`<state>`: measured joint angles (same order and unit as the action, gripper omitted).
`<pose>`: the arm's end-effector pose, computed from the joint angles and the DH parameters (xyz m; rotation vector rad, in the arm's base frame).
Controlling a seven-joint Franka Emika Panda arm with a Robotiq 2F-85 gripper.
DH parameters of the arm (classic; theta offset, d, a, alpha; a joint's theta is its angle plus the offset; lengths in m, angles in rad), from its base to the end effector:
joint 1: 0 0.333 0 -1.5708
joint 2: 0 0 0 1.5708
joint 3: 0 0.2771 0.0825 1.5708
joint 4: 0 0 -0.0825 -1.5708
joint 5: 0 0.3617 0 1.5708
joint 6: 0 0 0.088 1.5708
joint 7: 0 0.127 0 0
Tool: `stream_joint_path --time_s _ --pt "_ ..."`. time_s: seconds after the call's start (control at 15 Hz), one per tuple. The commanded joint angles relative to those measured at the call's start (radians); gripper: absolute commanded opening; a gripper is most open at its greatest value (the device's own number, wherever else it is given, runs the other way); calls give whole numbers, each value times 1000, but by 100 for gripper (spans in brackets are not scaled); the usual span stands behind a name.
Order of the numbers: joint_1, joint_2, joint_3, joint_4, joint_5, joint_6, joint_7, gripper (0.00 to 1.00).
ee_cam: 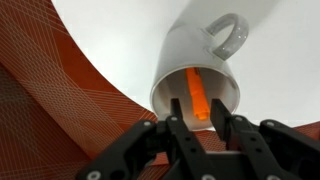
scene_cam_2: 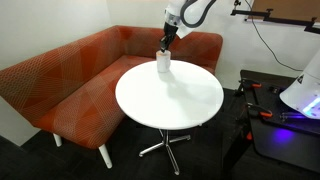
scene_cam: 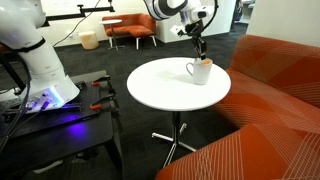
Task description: Place the marker on the table
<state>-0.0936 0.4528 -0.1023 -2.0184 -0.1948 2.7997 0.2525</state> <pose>0.5988 -0.1095 0.2226 2.9484 -0.3822 0.4954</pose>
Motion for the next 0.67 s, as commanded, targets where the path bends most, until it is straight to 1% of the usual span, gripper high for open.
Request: stream_joint_path --time_s 0.0,0.4,0.6 --pt "22 -30 -31 -22 31 -41 -54 36" --pt "-8 -16 0 -6 86 -43 -141 38" --pt "-13 -8 5 6 115 -63 -177 37"
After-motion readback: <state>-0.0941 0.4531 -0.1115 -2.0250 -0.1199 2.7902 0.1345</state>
